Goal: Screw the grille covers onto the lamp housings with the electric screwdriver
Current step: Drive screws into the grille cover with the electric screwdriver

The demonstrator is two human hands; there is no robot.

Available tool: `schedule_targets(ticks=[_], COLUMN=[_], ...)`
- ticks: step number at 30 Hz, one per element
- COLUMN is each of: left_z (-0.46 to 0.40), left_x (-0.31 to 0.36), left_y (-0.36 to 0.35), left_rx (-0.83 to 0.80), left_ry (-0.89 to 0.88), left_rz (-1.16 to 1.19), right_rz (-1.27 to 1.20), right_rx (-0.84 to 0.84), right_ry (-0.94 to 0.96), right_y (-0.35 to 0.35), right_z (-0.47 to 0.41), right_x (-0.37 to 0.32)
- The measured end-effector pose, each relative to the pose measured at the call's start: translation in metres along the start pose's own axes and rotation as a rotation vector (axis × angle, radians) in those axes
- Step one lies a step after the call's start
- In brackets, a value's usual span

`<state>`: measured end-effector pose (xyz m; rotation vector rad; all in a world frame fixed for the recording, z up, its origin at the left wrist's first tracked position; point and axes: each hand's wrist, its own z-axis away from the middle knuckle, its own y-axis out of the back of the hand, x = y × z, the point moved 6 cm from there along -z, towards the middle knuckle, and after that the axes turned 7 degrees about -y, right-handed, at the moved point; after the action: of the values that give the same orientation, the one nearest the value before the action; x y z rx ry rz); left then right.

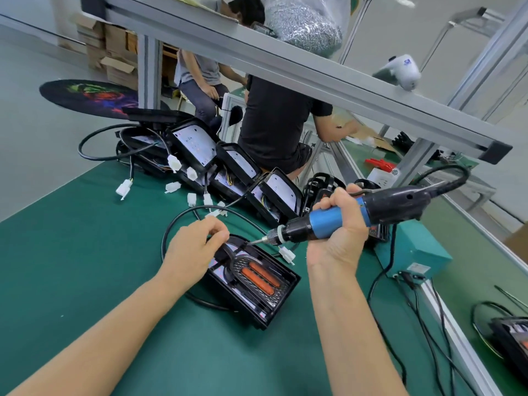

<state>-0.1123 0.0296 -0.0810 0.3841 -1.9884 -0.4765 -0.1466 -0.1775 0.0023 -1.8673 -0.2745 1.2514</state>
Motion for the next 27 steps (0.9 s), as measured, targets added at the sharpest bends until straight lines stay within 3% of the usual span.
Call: schedule_targets(ticks=[13, 17, 27], left_z=[-0.004, -0.004, -0.005], left_x=[-0.007, -0.007, -0.006], left_y=[-0.011, -0.011, -0.010], left_rx=[-0.064, -0.061, -0.073], left_ry=[0.063, 0.071, 0.082], left_rz=[0.053, 0.050, 0.036], right_rz=[0.303, 0.344, 0.239], right_rx=[0.149, 0.129, 0.066], right_ry=[-0.170, -0.125, -0.053], right_y=[0.009, 0.006, 0.009], right_z=[-0.012, -0.010, -0.009], right_x=[0.044, 0.042, 0.041])
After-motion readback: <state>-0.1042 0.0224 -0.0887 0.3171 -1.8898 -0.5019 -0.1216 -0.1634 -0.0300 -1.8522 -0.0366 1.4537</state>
